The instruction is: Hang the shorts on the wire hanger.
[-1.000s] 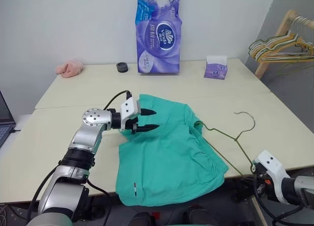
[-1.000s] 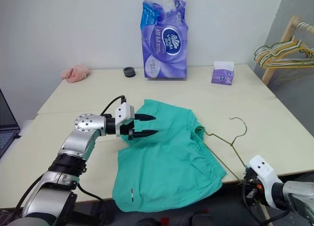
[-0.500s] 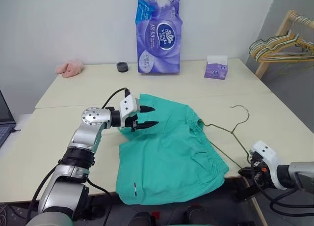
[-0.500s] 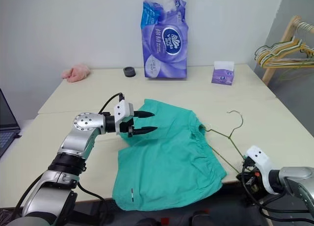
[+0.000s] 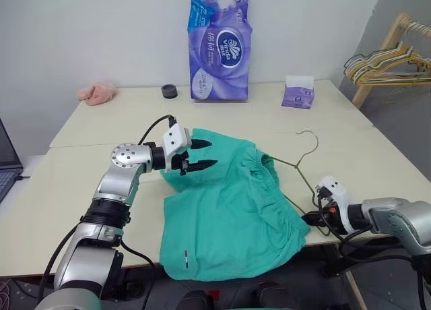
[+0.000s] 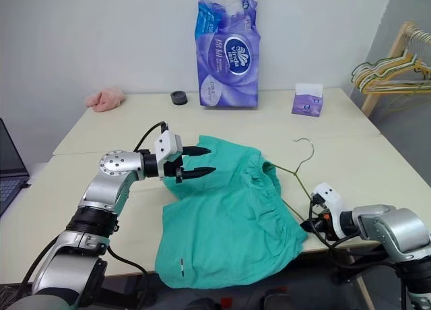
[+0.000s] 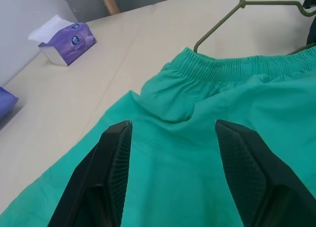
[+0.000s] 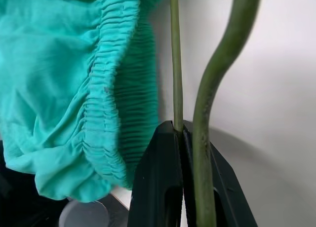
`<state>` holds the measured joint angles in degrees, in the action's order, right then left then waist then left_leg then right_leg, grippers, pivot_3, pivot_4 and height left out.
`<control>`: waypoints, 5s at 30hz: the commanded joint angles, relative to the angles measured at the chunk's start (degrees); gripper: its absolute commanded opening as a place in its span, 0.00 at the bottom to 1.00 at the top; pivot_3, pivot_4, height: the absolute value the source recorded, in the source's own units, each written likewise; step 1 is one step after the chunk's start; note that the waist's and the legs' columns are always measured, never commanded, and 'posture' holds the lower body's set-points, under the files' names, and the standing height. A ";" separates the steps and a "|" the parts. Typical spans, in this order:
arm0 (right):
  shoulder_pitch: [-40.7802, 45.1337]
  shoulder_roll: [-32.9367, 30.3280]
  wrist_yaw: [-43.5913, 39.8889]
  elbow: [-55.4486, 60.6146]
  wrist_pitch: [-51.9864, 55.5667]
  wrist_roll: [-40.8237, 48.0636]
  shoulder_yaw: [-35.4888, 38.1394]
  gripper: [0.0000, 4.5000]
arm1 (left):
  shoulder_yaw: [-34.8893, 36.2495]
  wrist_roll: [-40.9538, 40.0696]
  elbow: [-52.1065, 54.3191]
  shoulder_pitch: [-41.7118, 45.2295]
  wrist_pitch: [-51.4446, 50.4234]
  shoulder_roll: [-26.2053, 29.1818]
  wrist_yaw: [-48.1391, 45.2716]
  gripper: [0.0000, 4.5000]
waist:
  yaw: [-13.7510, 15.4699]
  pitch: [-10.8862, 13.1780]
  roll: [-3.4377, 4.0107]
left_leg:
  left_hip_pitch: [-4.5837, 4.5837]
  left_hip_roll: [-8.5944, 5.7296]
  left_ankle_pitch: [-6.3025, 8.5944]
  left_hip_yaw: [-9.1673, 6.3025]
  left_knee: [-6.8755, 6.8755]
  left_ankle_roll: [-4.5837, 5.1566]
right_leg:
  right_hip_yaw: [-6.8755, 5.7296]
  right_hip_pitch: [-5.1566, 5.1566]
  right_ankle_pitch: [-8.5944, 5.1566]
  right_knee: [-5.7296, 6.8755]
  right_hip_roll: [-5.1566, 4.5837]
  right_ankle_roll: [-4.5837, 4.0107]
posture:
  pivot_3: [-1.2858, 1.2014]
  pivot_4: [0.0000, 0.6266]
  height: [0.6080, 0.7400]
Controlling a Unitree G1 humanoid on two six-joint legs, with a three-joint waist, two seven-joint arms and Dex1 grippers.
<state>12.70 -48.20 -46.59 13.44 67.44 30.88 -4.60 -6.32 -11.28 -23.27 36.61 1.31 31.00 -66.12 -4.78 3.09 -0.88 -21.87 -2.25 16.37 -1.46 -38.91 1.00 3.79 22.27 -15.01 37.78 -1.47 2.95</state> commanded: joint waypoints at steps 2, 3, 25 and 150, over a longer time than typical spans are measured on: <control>5.28 0.41 0.19 0.47 -1.78 -0.17 1.09 0.00 | 2.13 -1.37 0.81 2.22 -1.02 -0.19 1.01 0.62 | -0.16 0.00 0.01 | 0.00 0.00 0.00 -0.01 0.00 0.00 | -0.01 0.01 0.00 0.02 0.00 0.00 | 0.46 0.05 1.00; 5.77 0.41 0.28 0.52 -1.88 -0.25 1.16 0.00 | 2.16 -1.43 0.85 2.26 -1.24 -0.19 1.02 0.62 | -0.24 0.00 0.00 | 0.00 0.00 0.00 0.00 0.00 0.00 | 0.00 0.02 0.00 0.03 0.00 0.00 | 0.46 0.05 1.00; 10.76 -2.72 -0.35 12.71 -12.51 -8.94 -9.25 0.00 | -2.75 -0.03 -8.63 17.96 -3.35 3.62 -18.62 1.00 | -0.36 -0.02 0.03 | -0.08 -0.02 0.01 -0.05 0.01 -0.03 | -0.08 0.08 0.00 0.02 -0.01 0.01 | 0.46 0.02 1.00; -13.56 2.84 17.52 22.47 -13.79 -7.02 16.38 0.01 | -7.93 7.43 -6.98 9.12 0.99 9.78 -22.62 0.00 | -1.64 -0.20 -0.23 | -0.03 0.00 0.04 -0.05 -0.04 0.00 | -0.02 0.03 -0.05 0.12 0.06 0.08 | 0.44 0.06 1.00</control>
<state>-0.81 -43.50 -29.24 35.29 53.72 25.19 8.26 -14.99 -5.40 -29.31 44.93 1.00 38.30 -89.36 -6.42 2.89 -1.11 -21.91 -2.25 16.41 -1.51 -38.94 1.00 3.78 22.31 -15.06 37.89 -1.40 3.03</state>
